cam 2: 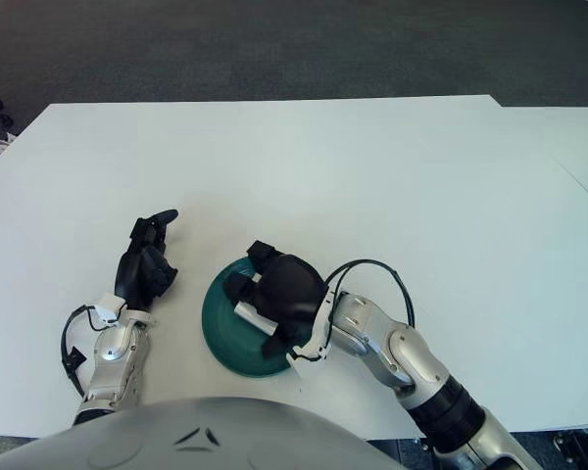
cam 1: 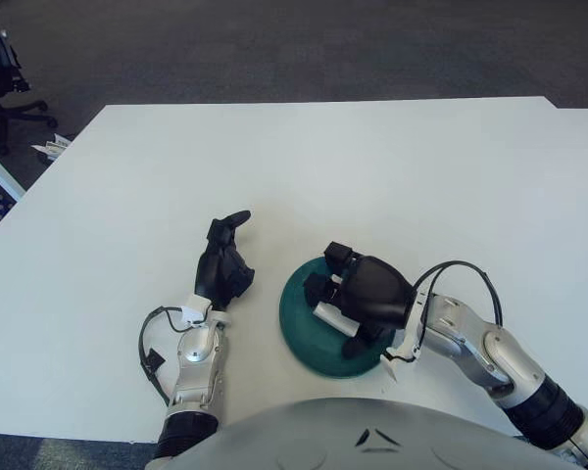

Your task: Put the charger into the plate.

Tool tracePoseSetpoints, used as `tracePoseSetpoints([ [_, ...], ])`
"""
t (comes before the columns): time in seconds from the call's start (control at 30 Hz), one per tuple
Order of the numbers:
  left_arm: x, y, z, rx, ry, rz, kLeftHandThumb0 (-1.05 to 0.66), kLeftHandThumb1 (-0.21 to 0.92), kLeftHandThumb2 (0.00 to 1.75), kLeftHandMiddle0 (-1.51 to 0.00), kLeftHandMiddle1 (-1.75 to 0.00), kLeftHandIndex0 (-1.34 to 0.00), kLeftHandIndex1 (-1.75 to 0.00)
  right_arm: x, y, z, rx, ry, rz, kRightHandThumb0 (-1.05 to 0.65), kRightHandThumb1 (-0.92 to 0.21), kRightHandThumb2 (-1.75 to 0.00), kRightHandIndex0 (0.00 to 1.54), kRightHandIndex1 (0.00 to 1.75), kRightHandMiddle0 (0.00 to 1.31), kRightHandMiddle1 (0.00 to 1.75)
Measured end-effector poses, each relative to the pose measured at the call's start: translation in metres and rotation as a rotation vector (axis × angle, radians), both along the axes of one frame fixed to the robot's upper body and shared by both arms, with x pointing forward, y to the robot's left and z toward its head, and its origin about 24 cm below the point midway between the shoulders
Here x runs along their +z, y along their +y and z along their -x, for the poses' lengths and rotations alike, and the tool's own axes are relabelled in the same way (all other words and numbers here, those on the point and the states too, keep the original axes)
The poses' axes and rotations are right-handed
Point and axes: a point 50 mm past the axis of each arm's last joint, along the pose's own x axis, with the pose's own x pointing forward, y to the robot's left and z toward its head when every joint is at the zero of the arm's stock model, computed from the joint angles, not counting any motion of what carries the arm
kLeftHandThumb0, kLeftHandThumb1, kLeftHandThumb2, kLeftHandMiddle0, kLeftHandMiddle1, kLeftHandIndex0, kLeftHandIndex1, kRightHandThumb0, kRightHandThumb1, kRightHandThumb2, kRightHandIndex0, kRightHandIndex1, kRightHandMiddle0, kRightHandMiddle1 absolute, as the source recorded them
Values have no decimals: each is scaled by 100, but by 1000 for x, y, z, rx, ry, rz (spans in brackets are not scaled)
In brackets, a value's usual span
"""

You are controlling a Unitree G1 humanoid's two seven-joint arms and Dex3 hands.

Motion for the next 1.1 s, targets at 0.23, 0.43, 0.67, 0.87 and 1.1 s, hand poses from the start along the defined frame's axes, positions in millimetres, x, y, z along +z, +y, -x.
tracePoseSetpoints([
  [0.23, 0, 0, 0, 0, -1, 0, -105, 92, 111, -8, -1, -24, -102, -3, -1, -1, 17, 16, 19, -44, -46, -114, 121, 175, 51, 175],
  [0.43, 0, -1, 0, 0, 0, 0, -105, 92, 110, -8, -1, -25, -102, -3, -1, -1, 31, 12, 14, -43, -47, -112, 120, 175, 49, 175],
  [0.67, 0, -1, 0, 0, 0, -2, -105, 92, 110, -9, -1, -25, -103, -4, -1, -1, 26, -5, 3, -43, -48, -111, 120, 175, 48, 175],
  [0.87, 0, -2, 0, 6, 1, 3, -105, 92, 109, -9, -1, -25, -103, -3, -1, 1, 19, -21, -51, -42, -54, -104, 112, 175, 45, 175],
  [1.1, 0, -3, 0, 11, 2, 9, -105, 92, 108, -9, 0, -17, -97, 2, 3, 2, 2, -22, -213, -71, -88, -81, 46, 171, 19, 165],
])
